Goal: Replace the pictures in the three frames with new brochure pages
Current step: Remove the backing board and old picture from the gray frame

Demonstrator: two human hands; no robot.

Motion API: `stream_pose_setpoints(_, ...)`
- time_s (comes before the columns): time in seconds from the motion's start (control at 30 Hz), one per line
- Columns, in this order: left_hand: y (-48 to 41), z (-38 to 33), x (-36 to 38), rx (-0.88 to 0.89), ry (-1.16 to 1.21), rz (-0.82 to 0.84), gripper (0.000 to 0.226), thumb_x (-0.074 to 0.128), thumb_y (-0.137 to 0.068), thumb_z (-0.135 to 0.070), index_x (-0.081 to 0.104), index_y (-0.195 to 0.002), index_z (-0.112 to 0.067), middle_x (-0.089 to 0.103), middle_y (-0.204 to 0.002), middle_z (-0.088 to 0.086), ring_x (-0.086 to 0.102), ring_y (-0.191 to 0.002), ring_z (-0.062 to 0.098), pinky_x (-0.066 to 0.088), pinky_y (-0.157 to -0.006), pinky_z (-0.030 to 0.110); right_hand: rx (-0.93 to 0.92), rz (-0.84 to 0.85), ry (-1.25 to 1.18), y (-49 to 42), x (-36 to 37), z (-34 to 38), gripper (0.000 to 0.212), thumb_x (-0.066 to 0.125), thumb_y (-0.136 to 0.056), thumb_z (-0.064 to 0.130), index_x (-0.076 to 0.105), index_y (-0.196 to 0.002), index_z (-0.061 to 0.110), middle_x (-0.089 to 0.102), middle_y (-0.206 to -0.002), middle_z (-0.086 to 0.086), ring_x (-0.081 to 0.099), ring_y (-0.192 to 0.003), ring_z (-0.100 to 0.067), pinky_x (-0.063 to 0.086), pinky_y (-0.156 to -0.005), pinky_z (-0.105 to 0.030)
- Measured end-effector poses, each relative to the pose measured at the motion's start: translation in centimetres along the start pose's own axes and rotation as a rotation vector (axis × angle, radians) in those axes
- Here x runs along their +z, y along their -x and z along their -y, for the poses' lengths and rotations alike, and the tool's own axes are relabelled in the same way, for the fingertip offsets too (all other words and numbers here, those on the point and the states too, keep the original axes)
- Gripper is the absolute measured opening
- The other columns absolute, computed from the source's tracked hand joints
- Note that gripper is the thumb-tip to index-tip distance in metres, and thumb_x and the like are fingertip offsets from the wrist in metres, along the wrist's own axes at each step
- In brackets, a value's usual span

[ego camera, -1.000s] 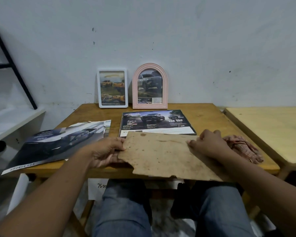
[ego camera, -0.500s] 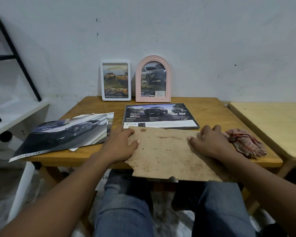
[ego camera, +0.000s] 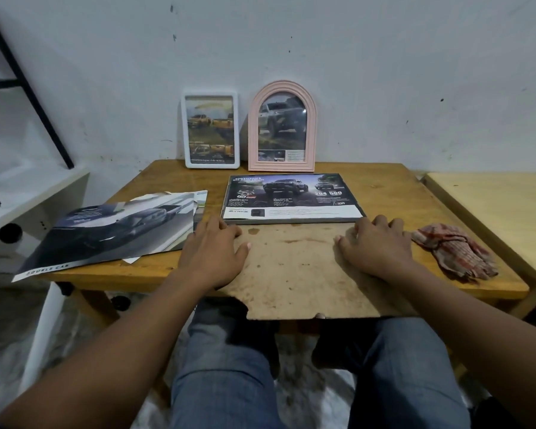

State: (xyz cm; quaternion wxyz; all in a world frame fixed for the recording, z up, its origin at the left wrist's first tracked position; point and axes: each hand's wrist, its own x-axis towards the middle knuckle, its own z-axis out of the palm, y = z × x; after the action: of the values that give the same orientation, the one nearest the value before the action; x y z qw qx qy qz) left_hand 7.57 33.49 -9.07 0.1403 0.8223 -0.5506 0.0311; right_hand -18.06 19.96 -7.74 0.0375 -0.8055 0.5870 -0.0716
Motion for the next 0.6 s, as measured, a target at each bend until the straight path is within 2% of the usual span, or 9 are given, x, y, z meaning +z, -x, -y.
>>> stream_pose_setpoints(0.13, -0.9, 0.4, 0.2, 0.0, -0.001, -0.032, 0.044, 0.047, -0.099, -0.055, 0.059, -0.132, -0.03, 0.049, -0.134, 0.0, 0.043, -0.128, 0.023, 0.041, -0.1, 0.043, 0.009, -0.061, 0.018, -0.4, 0.9, 0.2, 0.066, 0.036, -0.092, 0.065, 0.048, -0.135, 0.016, 0.046, -0.139, -0.016, 0.038, -0.126, -0.038, 0.035, -0.101, -0.052)
stream_pose_setpoints(0.23, -1.5, 0.5, 0.2, -0.001, 0.012, -0.083, 0.038, 0.051, -0.097, -0.052, 0.061, -0.126, -0.028, 0.055, -0.129, -0.002, 0.048, -0.122, 0.021, 0.043, -0.098, 0.041, -0.028, -0.127, 0.011, -1.0, 0.9, 0.2, 0.061, 0.042, -0.092, 0.063, 0.051, -0.132, 0.019, 0.047, -0.135, -0.012, 0.038, -0.123, -0.033, 0.037, -0.098, -0.049)
stream_pose_setpoints(0.37, -2.5, 1.3, -0.5, -0.074, 0.191, -0.178, 0.022, 0.057, -0.095, -0.039, 0.06, -0.113, -0.028, 0.061, -0.118, -0.003, 0.055, -0.11, 0.019, 0.051, -0.089, 0.041, -0.269, -0.192, -0.082, -3.0, 0.4, 2.5, 0.049, 0.05, -0.093, 0.058, 0.053, -0.129, 0.026, 0.048, -0.137, -0.005, 0.037, -0.126, -0.027, 0.036, -0.099, -0.045)
stream_pose_setpoints(0.5, -4.4, 2.7, -1.4, -0.124, 0.201, -0.13, 0.034, 0.058, -0.098, -0.025, 0.059, -0.131, -0.024, 0.062, -0.133, 0.002, 0.056, -0.121, 0.022, 0.054, -0.093, 0.041, -0.537, -0.103, -0.219, -5.6, -0.3, 8.2, 0.046, 0.057, -0.091, 0.058, 0.059, -0.126, 0.028, 0.059, -0.131, 0.0, 0.049, -0.122, -0.021, 0.041, -0.102, -0.043)
stream_pose_setpoints(0.6, -5.6, 3.5, -2.0, -0.095, 0.215, -0.029, 0.038, 0.06, -0.098, -0.019, 0.061, -0.135, -0.025, 0.065, -0.134, 0.003, 0.059, -0.122, 0.022, 0.056, -0.093, 0.04, -0.666, -0.034, -0.246, -6.7, -0.3, 12.5, 0.042, 0.063, -0.089, 0.053, 0.064, -0.123, 0.029, 0.062, -0.127, 0.003, 0.052, -0.118, -0.019, 0.046, -0.098, -0.044)
